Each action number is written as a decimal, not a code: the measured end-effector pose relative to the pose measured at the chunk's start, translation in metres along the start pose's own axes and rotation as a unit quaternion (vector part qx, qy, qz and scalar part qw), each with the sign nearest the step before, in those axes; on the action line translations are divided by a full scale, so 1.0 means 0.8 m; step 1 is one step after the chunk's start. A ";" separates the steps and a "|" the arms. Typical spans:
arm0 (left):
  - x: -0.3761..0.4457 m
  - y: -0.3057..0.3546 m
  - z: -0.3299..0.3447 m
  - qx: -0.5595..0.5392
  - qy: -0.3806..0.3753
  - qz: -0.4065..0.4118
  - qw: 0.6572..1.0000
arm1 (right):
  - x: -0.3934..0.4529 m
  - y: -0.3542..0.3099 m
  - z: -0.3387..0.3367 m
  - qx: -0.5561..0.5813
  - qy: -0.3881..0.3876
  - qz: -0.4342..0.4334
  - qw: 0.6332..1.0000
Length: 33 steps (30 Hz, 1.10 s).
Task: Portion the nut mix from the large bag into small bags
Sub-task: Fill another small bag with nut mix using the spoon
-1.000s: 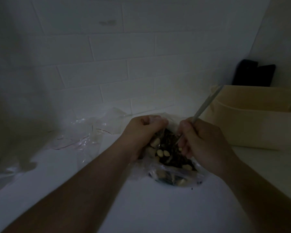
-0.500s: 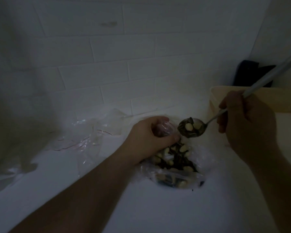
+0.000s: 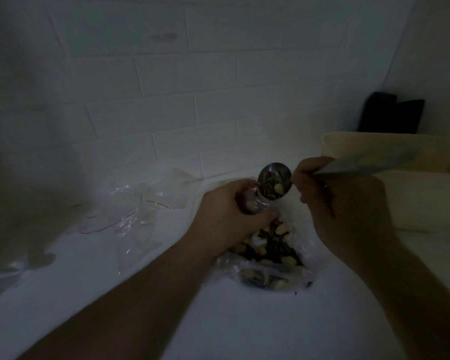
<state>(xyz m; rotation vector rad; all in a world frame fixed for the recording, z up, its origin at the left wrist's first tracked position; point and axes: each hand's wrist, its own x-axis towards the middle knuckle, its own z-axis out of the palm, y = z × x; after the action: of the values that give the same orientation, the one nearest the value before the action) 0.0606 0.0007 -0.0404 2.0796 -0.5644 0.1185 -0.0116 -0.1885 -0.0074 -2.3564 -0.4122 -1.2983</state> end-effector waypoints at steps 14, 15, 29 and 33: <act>0.000 -0.003 -0.001 0.010 0.011 0.002 1.000 | -0.012 0.013 0.016 0.059 0.027 -0.002 0.998; 0.001 -0.003 -0.001 0.008 0.009 0.000 1.000 | -0.013 0.013 0.016 0.068 0.029 0.008 0.997; 0.019 -0.016 -0.053 0.082 -0.067 0.023 0.994 | -0.008 0.022 0.007 0.172 -0.155 -0.007 0.973; 0.020 -0.020 -0.058 -0.007 -0.068 -0.008 0.998 | -0.020 0.035 0.021 0.133 -0.251 -0.070 0.956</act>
<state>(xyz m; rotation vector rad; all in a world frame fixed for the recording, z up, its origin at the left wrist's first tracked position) 0.0884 0.0404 -0.0224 2.0884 -0.6297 -0.0360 0.0044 -0.2055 -0.0350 -2.4298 -0.8629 -0.6234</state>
